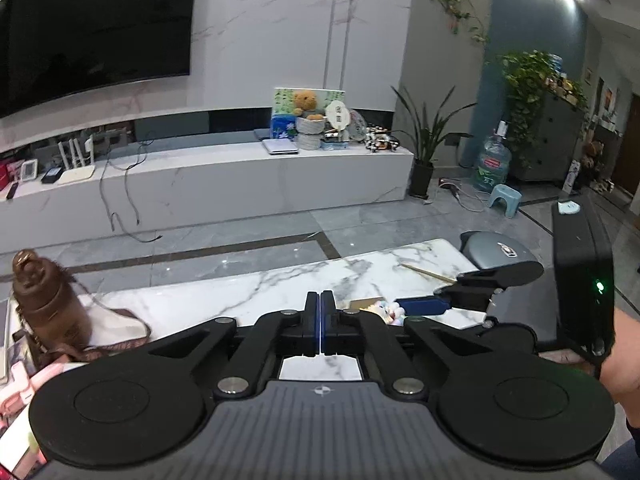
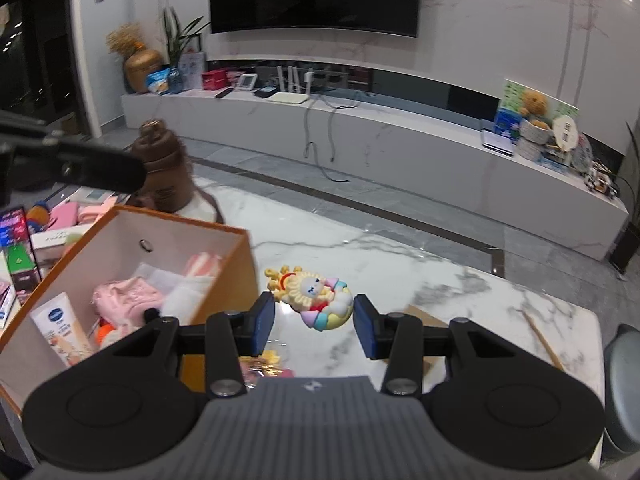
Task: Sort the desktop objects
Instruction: 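Carry the keychain and figurine over the storage box with both tools, then open both tools to drop the keychain and figurine into the storage box, then move both tools back over the table toward the cardboard box and car key, then grasp the cardboard box with the left tool while the right tool grasps the black car key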
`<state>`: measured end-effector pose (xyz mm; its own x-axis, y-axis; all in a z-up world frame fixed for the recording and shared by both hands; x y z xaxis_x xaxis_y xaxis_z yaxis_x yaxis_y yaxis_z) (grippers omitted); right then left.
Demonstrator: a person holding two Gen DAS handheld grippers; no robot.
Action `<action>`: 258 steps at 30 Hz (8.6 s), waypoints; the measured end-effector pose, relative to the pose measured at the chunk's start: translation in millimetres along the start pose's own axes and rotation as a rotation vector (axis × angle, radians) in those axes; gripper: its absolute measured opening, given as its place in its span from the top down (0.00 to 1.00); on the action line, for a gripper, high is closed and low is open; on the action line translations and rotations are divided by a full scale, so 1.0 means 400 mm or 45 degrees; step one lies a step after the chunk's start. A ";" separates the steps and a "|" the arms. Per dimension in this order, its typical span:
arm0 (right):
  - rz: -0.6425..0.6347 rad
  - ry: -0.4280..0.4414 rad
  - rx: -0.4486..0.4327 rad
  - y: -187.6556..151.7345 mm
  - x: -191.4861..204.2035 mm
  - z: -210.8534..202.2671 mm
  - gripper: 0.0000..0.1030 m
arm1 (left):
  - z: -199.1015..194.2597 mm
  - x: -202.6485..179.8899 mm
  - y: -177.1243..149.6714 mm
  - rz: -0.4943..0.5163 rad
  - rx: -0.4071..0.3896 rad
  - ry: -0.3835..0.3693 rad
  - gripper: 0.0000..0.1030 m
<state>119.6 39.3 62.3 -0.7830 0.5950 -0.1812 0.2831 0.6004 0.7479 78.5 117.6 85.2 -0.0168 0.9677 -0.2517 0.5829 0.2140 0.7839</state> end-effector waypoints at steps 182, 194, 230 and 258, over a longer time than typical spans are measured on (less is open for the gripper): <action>0.196 0.145 0.042 -0.218 -0.193 -0.050 0.42 | 0.356 -0.217 -0.113 0.218 0.459 0.083 0.21; 0.299 0.070 0.126 -0.293 -0.298 0.028 0.43 | 0.492 -0.256 -0.132 0.185 0.501 0.027 0.21; 0.312 0.019 0.306 -0.403 -0.333 0.222 0.32 | 0.756 -0.146 -0.209 0.147 0.461 0.197 0.15; 0.368 -0.077 0.330 -0.419 -0.365 0.240 0.38 | 0.776 -0.088 -0.221 0.039 0.486 0.188 0.31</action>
<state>239.8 -96.8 -98.0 -0.6185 0.7852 -0.0295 0.6241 0.5138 0.5886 280.0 23.2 -151.5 -0.0951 0.9876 -0.1252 0.8440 0.1466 0.5159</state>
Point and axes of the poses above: each gripper's, at about its wrist camera, not at the fingertips, and z roughly the way its jaws point, x to its left, y to its top, the point moved 8 cm from there along z, roughly the way its jaws point, and after that the axes turned 12 degrees about -z, right-handed, at the moved point
